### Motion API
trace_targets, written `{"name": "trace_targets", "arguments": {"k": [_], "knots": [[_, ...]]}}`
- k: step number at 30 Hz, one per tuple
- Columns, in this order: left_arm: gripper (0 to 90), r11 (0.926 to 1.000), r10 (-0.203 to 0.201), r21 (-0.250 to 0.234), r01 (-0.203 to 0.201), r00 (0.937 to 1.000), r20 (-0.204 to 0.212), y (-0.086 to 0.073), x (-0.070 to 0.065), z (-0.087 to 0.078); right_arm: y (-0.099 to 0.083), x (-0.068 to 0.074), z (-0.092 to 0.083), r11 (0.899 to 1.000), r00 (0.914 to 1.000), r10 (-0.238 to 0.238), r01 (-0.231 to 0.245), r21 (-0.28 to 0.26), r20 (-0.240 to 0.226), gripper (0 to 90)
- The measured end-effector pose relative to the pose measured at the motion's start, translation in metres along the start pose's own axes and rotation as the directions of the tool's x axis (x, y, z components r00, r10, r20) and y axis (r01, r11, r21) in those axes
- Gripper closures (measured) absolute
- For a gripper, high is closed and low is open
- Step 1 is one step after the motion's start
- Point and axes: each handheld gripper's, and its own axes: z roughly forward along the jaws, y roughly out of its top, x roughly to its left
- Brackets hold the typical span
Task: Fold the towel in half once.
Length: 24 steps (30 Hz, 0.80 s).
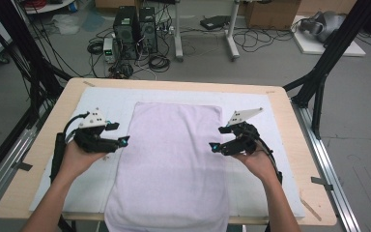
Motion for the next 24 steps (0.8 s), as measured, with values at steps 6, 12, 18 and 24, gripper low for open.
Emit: {"name": "trace_targets", "arguments": {"k": [6, 12, 18, 24], "knots": [[43.5, 0.9985, -0.053, 0.014, 0.053, 0.9985, 0.014, 0.012, 0.025, 0.018, 0.003, -0.024, 0.008, 1.0, 0.999, 0.031, -0.031, 0.003, 0.034, 34.2], [53.6, 0.9952, -0.032, 0.094, 0.029, 0.9988, 0.036, -0.002, 0.038, 0.048, -0.002, -0.041, 0.025, 0.997, 0.9934, 0.076, -0.077, 0.009, 0.085, 42.4], [59.8, 0.9879, -0.045, 0.149, 0.045, 0.999, -0.001, -0.018, 0.046, 0.07, -0.007, -0.055, 0.035, 0.993, 0.9825, 0.119, -0.12, -0.001, 0.143, 49.2], [63.7, 0.9688, -0.084, 0.232, 0.088, 0.9961, -0.028, -0.026, 0.049, 0.095, -0.017, -0.068, 0.055, 0.982, 0.9699, 0.166, -0.178, 0.057, 0.178, 53.0]]}}
